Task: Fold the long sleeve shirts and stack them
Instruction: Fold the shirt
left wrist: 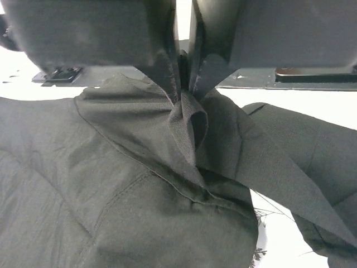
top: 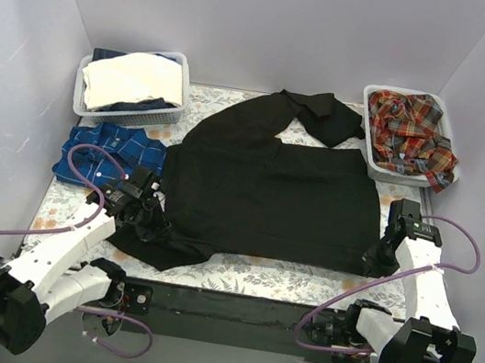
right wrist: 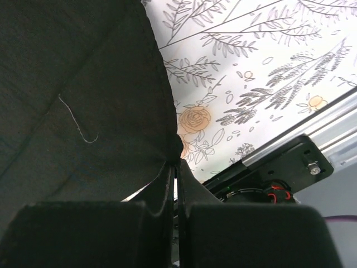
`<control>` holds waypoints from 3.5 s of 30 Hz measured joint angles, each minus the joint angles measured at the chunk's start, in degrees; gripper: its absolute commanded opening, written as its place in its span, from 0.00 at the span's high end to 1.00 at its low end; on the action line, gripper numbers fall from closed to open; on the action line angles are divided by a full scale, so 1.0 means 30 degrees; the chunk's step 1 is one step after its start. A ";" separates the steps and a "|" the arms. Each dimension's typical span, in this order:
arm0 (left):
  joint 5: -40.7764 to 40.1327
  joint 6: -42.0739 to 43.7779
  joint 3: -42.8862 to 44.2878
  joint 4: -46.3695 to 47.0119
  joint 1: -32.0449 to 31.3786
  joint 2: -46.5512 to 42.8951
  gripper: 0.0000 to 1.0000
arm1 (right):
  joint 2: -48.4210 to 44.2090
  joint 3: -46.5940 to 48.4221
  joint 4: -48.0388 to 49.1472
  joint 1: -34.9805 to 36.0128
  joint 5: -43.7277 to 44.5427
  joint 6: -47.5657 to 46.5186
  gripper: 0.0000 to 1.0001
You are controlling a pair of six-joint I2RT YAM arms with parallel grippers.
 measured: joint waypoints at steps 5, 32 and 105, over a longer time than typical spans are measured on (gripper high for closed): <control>0.0117 0.0896 0.0029 0.0022 0.0000 0.0619 1.00 | 0.0022 0.0284 -0.0219 -0.0248 0.0357 0.0022 0.99; -0.3351 0.4000 0.8029 0.1370 -0.0138 0.7533 1.00 | 0.6069 0.4546 0.2310 -0.0306 -0.0525 -0.1902 0.99; -0.7257 -0.1668 0.6433 -0.0823 0.9100 0.3701 0.02 | 2.4691 2.2811 1.0724 2.7103 -0.2499 -0.9428 0.99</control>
